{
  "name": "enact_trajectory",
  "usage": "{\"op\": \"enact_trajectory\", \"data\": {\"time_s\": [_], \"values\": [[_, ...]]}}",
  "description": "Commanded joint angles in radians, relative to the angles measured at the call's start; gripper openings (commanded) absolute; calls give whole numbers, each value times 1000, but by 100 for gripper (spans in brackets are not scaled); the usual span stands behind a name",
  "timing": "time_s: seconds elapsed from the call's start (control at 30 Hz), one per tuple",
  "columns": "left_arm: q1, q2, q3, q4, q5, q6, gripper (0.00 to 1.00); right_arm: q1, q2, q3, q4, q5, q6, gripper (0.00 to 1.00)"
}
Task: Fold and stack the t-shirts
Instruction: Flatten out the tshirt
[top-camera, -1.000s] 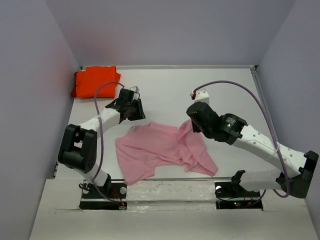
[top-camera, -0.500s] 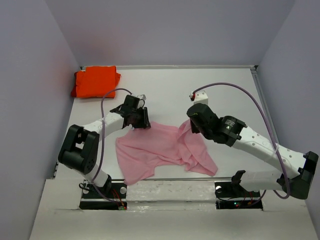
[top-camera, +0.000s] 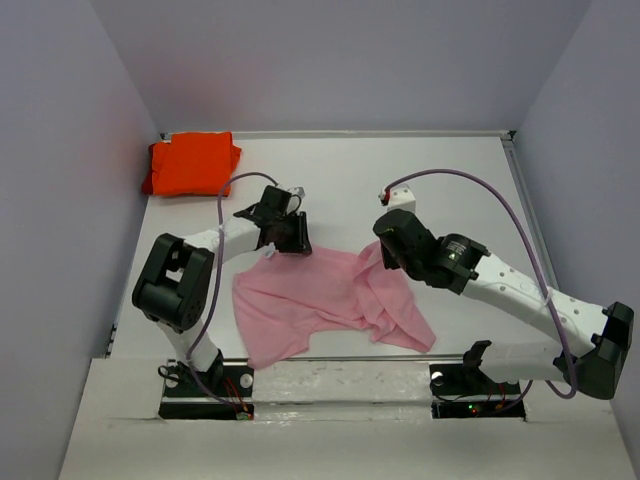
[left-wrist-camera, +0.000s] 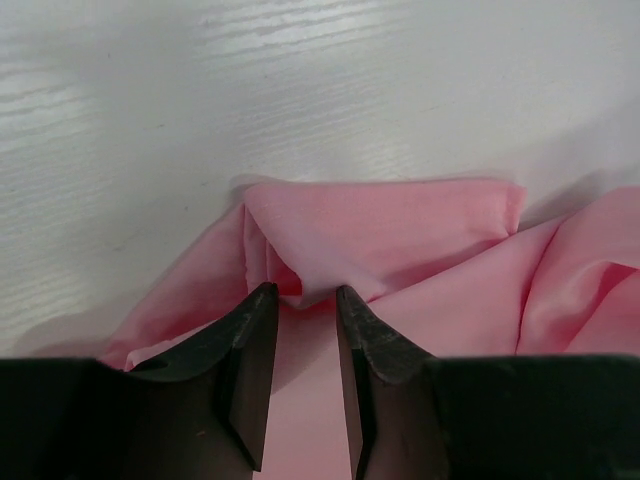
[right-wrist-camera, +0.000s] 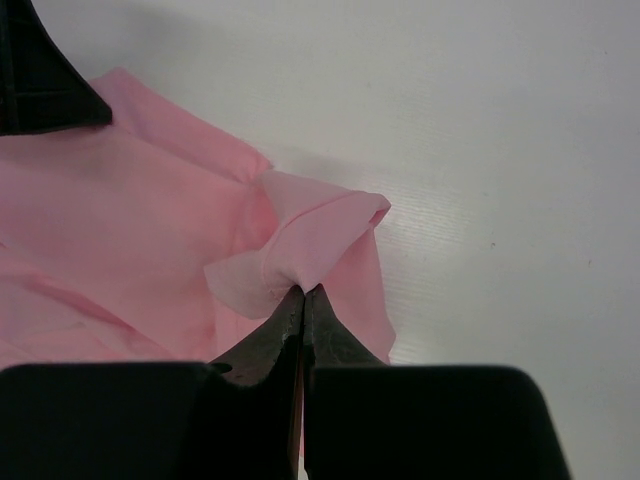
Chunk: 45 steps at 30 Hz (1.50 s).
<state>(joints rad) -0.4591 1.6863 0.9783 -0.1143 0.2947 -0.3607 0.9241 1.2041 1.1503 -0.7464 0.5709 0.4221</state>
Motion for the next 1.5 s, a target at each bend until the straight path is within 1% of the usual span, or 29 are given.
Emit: {"op": "enact_trajectory", "data": {"time_s": [0.0,0.2,0.27,0.33,0.43,0.53,0.73,0.93,1.03,1.07,1.13,1.2,1.23,1.33,1.37,1.4,1.47], "values": [[-7,13,72,10,21,20,40,-8,-24,-15,47,-5,4,0],[-9,38,131,-18,12,34,40,-8,-29,-32,55,-17,7,0],[-9,42,135,-19,12,37,38,-8,-34,-32,55,-16,4,0],[-12,46,134,-21,14,39,34,-17,-38,-32,56,-16,1,0],[-10,44,129,-19,18,40,33,-18,-44,-32,58,-17,0,0],[-12,35,126,-27,12,45,34,-18,-40,-35,56,-20,0,0],[-12,23,117,-38,8,57,43,-18,-31,-41,67,-32,3,0],[-12,15,105,-36,6,63,43,-18,-37,-46,71,-39,6,0],[-12,15,100,-35,12,65,38,-27,-37,-49,73,-39,7,0],[-12,13,99,-36,15,65,34,-27,-37,-50,71,-39,10,0],[-13,12,89,-35,14,72,29,-27,-38,-52,73,-37,10,0],[-13,9,85,-36,12,77,27,-27,-40,-52,73,-39,12,0],[-13,7,83,-36,11,77,22,-27,-40,-52,73,-40,14,0],[-13,7,72,-31,14,81,14,-27,-41,-50,73,-39,14,0],[-13,6,69,-30,14,82,6,-27,-41,-50,73,-37,14,0],[-15,6,68,-25,14,83,1,-27,-41,-52,73,-37,14,0],[-13,1,63,-22,8,88,0,-27,-44,-54,73,-39,15,0]]}}
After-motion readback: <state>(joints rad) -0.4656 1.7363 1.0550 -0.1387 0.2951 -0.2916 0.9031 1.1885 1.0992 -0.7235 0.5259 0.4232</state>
